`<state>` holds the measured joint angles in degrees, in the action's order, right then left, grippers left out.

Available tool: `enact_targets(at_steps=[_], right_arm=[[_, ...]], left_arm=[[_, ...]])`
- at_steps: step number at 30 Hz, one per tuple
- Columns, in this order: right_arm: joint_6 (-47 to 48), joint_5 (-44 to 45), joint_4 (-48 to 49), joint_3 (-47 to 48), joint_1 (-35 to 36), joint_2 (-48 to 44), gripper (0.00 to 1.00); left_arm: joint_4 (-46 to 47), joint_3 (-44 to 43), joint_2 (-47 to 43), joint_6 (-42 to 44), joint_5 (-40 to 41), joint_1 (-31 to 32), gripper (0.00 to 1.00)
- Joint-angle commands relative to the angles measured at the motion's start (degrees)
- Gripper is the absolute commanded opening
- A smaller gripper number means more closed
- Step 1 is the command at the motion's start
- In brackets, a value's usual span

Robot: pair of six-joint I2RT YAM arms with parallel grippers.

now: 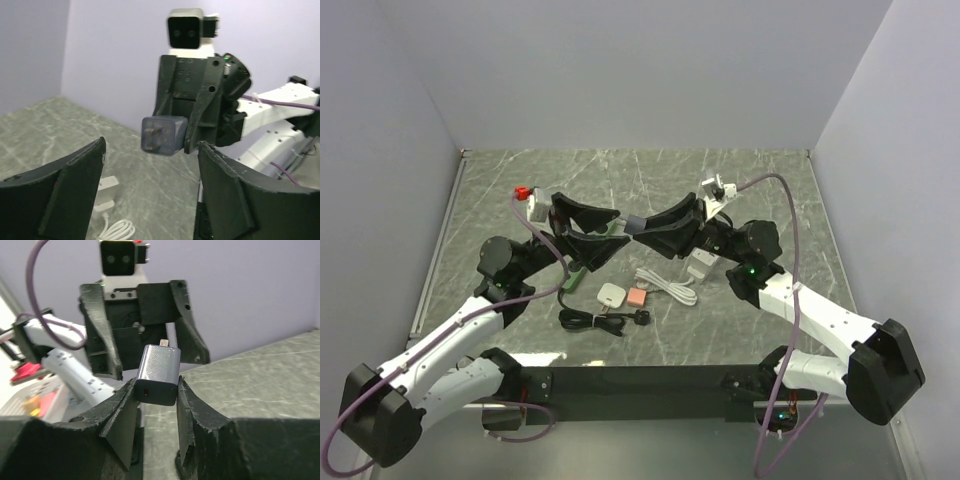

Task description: Insert the plug

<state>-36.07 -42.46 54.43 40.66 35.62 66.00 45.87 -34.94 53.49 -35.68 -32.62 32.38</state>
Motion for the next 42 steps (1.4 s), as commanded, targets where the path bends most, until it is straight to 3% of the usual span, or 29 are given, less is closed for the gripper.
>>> enact_targets(at_steps=[1,4,6,8,9,10,12,19,35,42], right_arm=[[4.51,4.74,-2.12,-0.50,-0.98,-2.98,0.02],[7.93,8.33,-8.45,0.20,-1.69,-3.94,0.01],[9.96,11.24,-14.93,1.69,-2.04,-4.38,0.01],[12.16,14.59,-17.86,3.01,-2.13,-4.30,0.01],[12.60,15.38,-19.53,3.19,-2.13,-4.12,0.01],[13.30,16.08,-20.24,3.54,-2.13,-3.95,0.01],[13.66,16.79,-21.12,4.07,-2.13,-3.51,0.01],[13.93,16.18,-21.39,3.99,-2.48,-3.51,0.00],[13.75,14.68,-20.95,2.84,-4.50,-4.91,0.01],[13.66,14.16,-20.86,2.31,-5.12,-5.97,0.00]], left_arm=[[-5.08,-0.31,-2.69,4.30,5.63,-0.39,0.82],[-8.33,2.59,-5.76,6.67,10.63,-1.35,0.84],[-11.49,4.95,-7.61,9.39,21.94,-1.44,0.82],[-17.81,6.28,-7.09,10.71,32.30,-1.36,0.72],[-20.09,6.81,-4.91,10.98,41.23,-1.36,0.71],[-22.81,6.99,-3.41,11.25,44.72,-1.36,0.72],[-24.77,6.99,1.67,11.42,50.43,-1.36,0.79],[-29.34,4.45,12.15,12.74,61.17,-0.65,0.82],[-42.08,-8.64,30.43,13.97,58.46,1.37,0.88],[-48.41,-14.10,37.99,12.92,58.28,1.37,0.96]])
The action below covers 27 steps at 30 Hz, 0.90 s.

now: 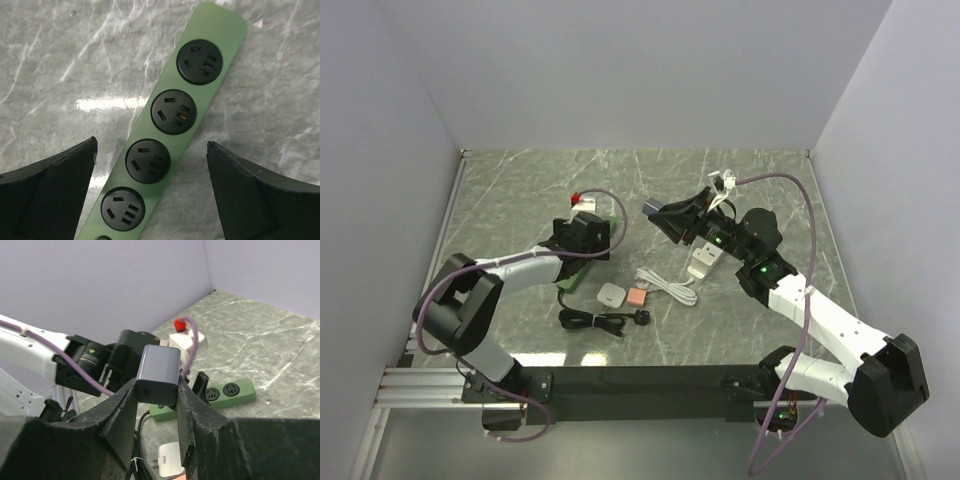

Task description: Insert the plug

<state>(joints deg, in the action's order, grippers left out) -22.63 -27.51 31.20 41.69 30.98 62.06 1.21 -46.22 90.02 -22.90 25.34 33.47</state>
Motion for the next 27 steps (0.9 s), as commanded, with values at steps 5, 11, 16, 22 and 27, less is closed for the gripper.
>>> enact_targets(at_steps=[5,11,16,22,27], right_arm=[[0.22,-1.15,2.99,0.85,-0.57,-2.38,0.00],[0.40,-1.23,2.99,0.41,-0.66,-2.91,0.01],[0.83,-1.15,2.64,0.49,-0.66,-3.26,0.00],[2.42,-0.36,0.36,1.28,-0.83,-3.18,0.00],[5.05,2.01,-5.16,4.00,-0.75,-1.25,0.01]], left_arm=[[-6.66,-5.81,4.89,-0.57,1.82,0.28,0.97],[-10.00,-8.62,8.41,-1.10,2.52,0.28,0.83],[-12.63,-10.56,10.26,-1.45,3.31,0.28,0.57],[-15.01,-13.45,13.34,-1.80,3.22,0.28,0.03],[-16.59,-17.58,18.26,-2.15,1.64,0.19,0.00]])
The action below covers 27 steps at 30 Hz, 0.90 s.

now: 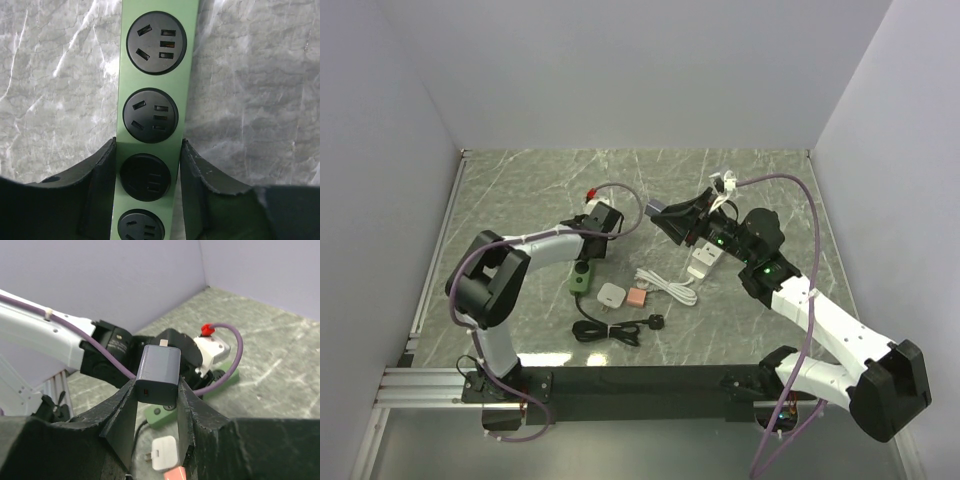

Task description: Insert the plug

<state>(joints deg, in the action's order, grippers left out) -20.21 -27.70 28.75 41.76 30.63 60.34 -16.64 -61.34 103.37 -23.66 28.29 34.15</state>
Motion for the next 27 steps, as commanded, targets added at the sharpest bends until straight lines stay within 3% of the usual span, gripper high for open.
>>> enact_targets(at_steps=[1,9,17,27], right_arm=[[2.98,2.65,-3.78,4.47,-0.49,0.92,0.00],[8.07,4.59,-11.69,8.33,-0.31,3.73,0.00],[17.91,6.70,-23.91,13.87,-0.40,4.96,0.00],[18.18,9.86,-31.99,17.03,-0.13,4.79,0.00]], left_arm=[[1.18,-4.47,5.60,-1.39,-2.53,-0.58,0.00],[1.26,-13.62,13.70,0.02,-7.81,-0.84,0.00],[7.23,-15.73,14.83,2.47,-15.01,-1.54,0.00],[17.77,-13.81,15.90,3.00,-29.86,-1.28,0.00]])
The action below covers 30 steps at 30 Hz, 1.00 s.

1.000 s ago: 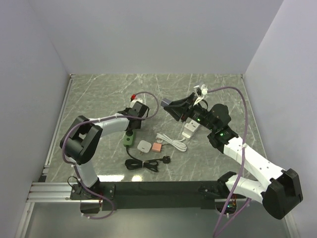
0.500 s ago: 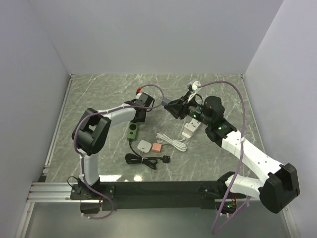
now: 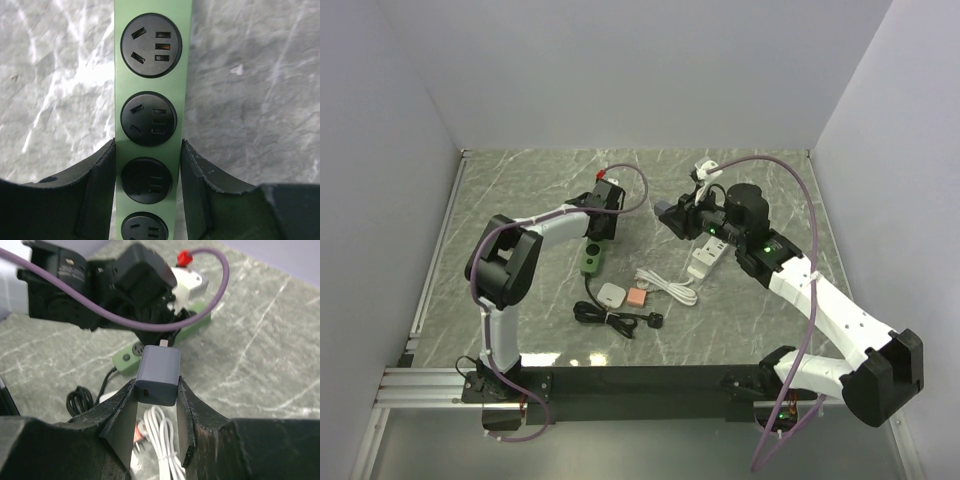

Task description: Insert the plug

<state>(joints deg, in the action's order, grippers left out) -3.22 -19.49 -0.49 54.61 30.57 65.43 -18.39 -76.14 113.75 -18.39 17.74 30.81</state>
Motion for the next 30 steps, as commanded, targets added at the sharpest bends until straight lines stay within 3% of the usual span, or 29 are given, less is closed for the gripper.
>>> enact_targets(at_steps=[1,8,15,20,22,23,25,26,27,30], right_arm=[[1.38,2.25,-3.63,4.45,-0.16,-0.04,0.00],[1.99,6.03,-9.88,6.03,-0.07,0.05,0.00],[2.43,9.11,-14.44,6.56,0.02,-1.97,0.00],[1.29,10.87,-19.00,9.28,-0.07,0.22,0.00],[0.33,11.74,-20.16,10.43,-0.07,1.54,0.00],[0.15,12.10,-20.60,10.69,0.02,1.72,0.00],[-0.20,13.06,-22.09,11.13,-0.07,2.25,0.00],[-0.29,13.16,-23.40,11.65,0.02,2.33,0.00],[-0.29,13.16,-23.94,11.83,-0.07,2.25,0.00],[-1.17,14.38,-25.87,12.54,0.02,1.28,0.00]], left_arm=[[20.41,1.08,5.77,-1.74,-21.76,2.24,0.00],[23.40,2.48,6.13,5.91,-22.40,5.49,0.00],[28.85,10.12,1.91,14.07,-24.76,8.82,0.00],[29.64,10.05,2.44,12.77,-26.09,10.06,0.02],[30.34,10.66,1.91,11.63,-25.82,10.06,0.11],[30.69,11.01,1.56,11.45,-25.91,10.06,0.23],[31.92,12.50,-0.27,10.75,-25.65,9.97,0.35],[32.36,13.03,-0.98,10.57,-25.21,10.06,0.52],[32.72,13.82,-1.69,10.48,-24.95,9.97,0.62],[34.12,15.49,-4.59,10.13,-24.07,9.97,0.79]])
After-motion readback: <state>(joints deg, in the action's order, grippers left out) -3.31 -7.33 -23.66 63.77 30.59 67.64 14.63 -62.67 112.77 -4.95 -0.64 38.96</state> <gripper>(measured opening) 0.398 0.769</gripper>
